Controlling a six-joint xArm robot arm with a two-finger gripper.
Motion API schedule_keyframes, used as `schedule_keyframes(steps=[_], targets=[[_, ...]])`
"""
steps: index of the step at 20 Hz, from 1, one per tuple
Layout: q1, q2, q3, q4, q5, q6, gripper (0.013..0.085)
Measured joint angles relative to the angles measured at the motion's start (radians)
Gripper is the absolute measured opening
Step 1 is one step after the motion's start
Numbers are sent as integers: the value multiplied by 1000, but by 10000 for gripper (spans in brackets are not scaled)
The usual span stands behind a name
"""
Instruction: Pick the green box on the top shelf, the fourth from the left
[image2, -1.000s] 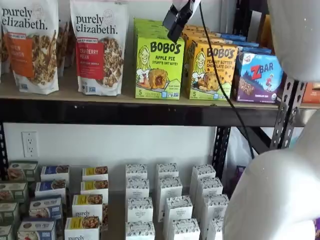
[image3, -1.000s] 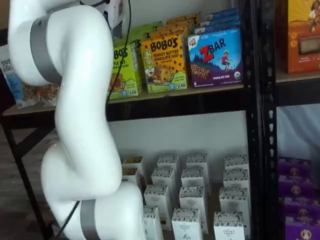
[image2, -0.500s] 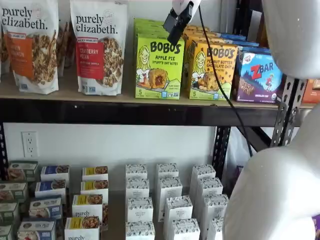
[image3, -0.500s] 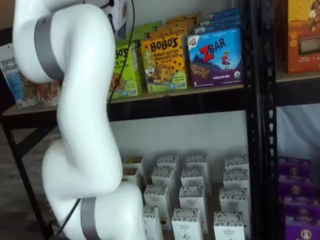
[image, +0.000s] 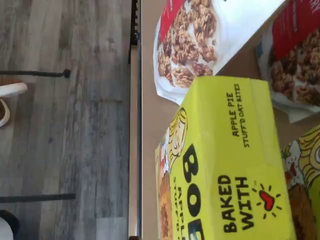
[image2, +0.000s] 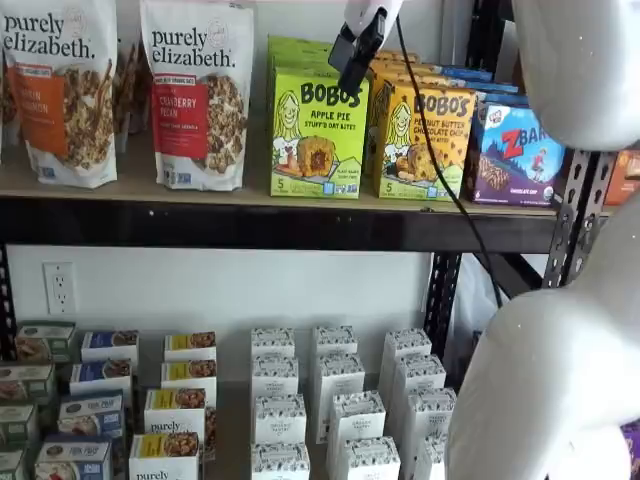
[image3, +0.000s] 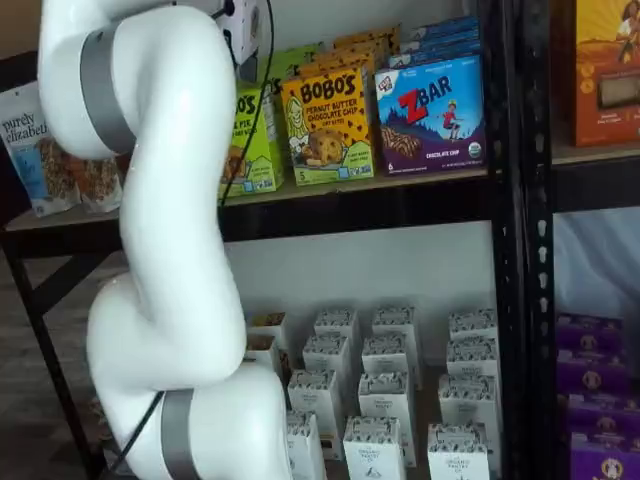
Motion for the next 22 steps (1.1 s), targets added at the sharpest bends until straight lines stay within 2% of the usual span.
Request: schedule_keyframes(steps=[9,22], targets=[[12,29,-20,-36,18,4,850],[35,35,9,-111,-29,8,850]])
